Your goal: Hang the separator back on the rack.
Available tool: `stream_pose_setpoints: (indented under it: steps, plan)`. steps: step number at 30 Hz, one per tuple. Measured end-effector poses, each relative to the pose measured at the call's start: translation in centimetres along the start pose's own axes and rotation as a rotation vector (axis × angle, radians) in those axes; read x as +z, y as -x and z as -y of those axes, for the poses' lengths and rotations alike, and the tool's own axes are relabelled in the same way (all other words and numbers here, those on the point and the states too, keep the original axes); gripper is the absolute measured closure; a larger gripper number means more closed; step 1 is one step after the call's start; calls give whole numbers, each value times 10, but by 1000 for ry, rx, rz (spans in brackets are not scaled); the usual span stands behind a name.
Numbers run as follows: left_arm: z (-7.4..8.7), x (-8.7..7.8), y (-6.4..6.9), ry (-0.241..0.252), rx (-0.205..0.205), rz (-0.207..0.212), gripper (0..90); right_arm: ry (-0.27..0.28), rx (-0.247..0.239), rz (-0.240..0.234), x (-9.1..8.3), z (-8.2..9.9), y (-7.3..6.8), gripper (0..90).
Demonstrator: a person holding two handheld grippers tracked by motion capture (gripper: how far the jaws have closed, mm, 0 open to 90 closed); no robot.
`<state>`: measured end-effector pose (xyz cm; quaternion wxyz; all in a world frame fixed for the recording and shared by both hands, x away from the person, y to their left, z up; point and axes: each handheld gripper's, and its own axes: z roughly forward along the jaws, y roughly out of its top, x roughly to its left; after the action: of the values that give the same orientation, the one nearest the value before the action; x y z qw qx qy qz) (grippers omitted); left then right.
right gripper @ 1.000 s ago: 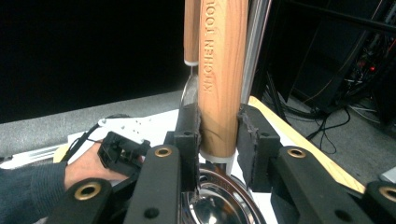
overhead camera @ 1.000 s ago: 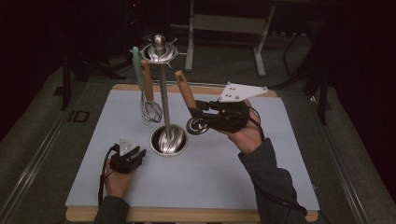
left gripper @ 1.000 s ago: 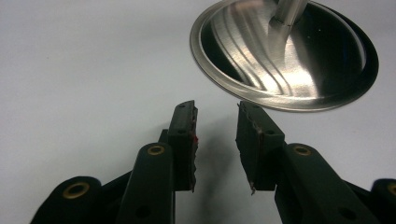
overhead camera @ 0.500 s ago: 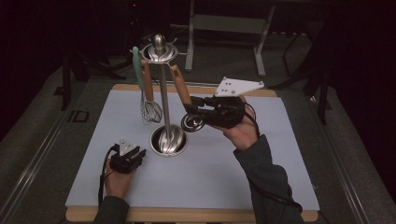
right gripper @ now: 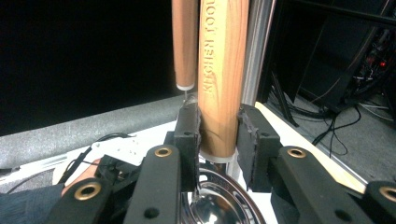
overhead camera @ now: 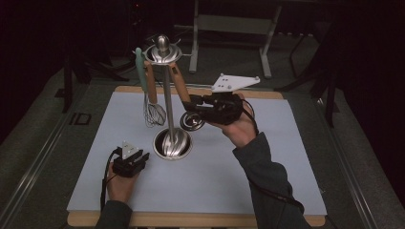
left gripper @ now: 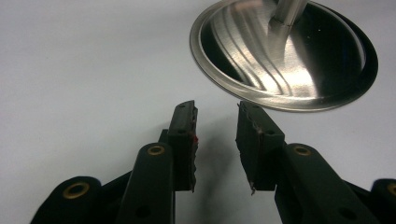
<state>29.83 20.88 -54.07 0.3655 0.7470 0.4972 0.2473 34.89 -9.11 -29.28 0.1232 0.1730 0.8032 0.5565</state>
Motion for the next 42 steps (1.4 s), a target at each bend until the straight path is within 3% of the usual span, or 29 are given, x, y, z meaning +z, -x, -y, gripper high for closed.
stream_pose_setpoints:
  steps: [4,7,14,27,35,42]
  plan:
    - [0,0,0,0,1,0,681,-6,9,9,5,1,2,707]
    - [0,0,0,0,1,1,681,-22,15,14,11,2,4,654]
    - [0,0,0,1,2,-1,681,-43,3,44,9,6,5,582]
    - [0,0,0,-1,3,-3,680,-128,-14,84,-2,21,9,552]
    - [0,0,1,-2,4,-4,678,-213,-48,105,-4,35,9,527]
    - [0,0,0,-2,3,-2,677,-266,-26,112,-6,55,15,511]
